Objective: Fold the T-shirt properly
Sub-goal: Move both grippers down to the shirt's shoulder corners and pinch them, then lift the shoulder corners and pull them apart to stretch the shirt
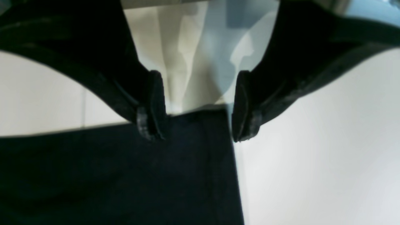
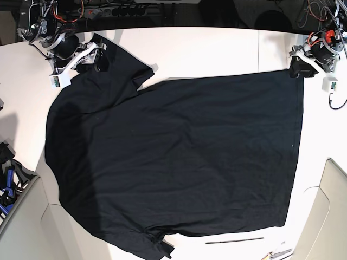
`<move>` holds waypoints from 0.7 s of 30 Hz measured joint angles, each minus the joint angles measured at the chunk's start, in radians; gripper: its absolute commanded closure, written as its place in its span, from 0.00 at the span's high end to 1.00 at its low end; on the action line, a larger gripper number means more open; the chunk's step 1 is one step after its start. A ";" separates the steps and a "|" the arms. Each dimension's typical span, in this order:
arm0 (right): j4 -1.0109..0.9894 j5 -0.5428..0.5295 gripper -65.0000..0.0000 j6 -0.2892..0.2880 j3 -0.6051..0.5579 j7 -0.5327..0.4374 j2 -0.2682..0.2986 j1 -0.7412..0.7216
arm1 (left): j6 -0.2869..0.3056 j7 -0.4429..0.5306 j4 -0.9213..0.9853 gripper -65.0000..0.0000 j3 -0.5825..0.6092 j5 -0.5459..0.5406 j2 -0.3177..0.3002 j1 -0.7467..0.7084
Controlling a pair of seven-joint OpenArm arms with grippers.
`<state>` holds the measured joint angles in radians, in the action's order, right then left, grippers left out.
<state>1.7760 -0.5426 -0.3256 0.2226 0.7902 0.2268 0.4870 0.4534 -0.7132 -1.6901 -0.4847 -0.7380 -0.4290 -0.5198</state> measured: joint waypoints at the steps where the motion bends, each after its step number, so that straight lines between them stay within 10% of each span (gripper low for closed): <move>1: 0.000 0.000 0.57 0.000 0.000 0.000 0.000 0.000 | 0.000 0.000 0.000 0.56 0.000 0.000 0.000 0.002; 21: 0.000 -0.015 0.56 0.000 0.000 0.022 0.000 0.000 | -0.003 0.008 0.000 0.54 0.000 -0.023 0.049 0.008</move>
<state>1.7763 -0.5579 -0.3256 0.2226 0.8124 0.2268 0.4866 0.4500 -0.7052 -1.6897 -0.4847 -0.7609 -0.3801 -0.5121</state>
